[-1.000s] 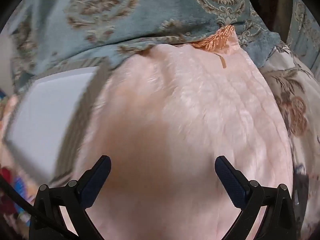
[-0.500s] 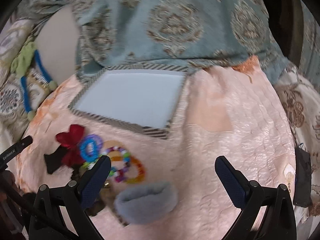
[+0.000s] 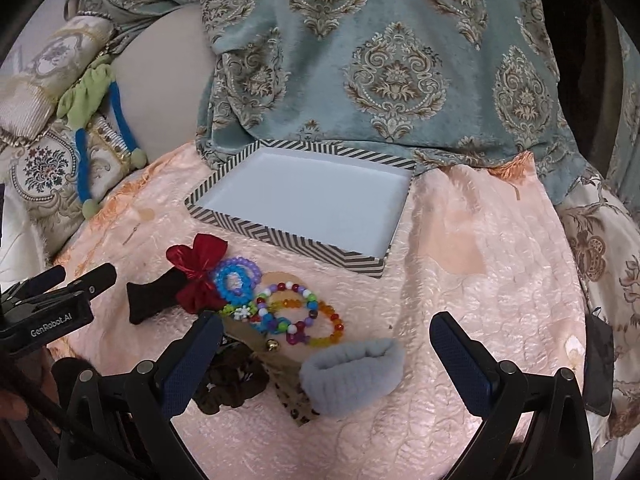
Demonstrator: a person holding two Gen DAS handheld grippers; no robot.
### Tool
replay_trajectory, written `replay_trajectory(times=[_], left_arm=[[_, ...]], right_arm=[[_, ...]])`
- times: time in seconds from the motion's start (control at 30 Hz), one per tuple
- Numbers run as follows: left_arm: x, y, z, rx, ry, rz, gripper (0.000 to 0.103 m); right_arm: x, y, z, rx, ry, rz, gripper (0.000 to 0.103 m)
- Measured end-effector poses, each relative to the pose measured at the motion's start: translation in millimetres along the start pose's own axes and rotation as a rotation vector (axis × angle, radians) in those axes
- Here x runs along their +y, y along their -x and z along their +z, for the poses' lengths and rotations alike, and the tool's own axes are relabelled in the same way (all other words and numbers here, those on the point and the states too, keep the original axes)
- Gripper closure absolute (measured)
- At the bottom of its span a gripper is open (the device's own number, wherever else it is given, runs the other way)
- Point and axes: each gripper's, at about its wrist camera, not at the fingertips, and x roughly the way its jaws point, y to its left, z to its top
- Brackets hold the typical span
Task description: Organize jewelry
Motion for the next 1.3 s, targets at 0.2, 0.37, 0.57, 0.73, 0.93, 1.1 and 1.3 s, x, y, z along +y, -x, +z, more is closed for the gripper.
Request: replay_trajectory(times=[0.2, 0.37, 0.57, 0.73, 0.93, 1.1, 1.3], left_arm=[[-3.2, 0.8, 1.6, 0.000, 0.003, 0.008, 0.001], [-6.8, -0.2, 3.2, 0.002, 0.011, 0.007, 0.001], [-9.0, -3.9, 3.6, 0.013, 0.010, 0.005, 0.001], [-11.2, -6.5, 4.0, 0.022, 0.007, 0.005, 0.001], [-12.5, -6.3, 5.9, 0.015, 0.003, 0.006, 0.001], [-13.3, -6.4, 6.5, 0.017, 0.003, 0.002, 0.001], [-15.6, -4.5, 6.4, 0.008, -0.005, 0.006, 0.001]], right_arm=[[1.6, 2.5, -0.8, -0.011, 0.009, -0.013, 0.000], [0.1, 2.6, -1.5, -0.004, 0.002, -0.001, 0.000], [-1.5, -0.2, -0.8, 0.009, -0.005, -0.003, 0.000], [-2.5, -1.1, 0.5, 0.012, -0.010, 0.000, 0.000], [-6.9, -1.4, 0.1, 0.014, -0.012, -0.002, 0.000], [-12.4, -0.3, 0.7, 0.013, -0.033, 0.006, 0.000], [-12.4, 0.3, 0.3, 0.015, -0.029, 0.014, 0.000]])
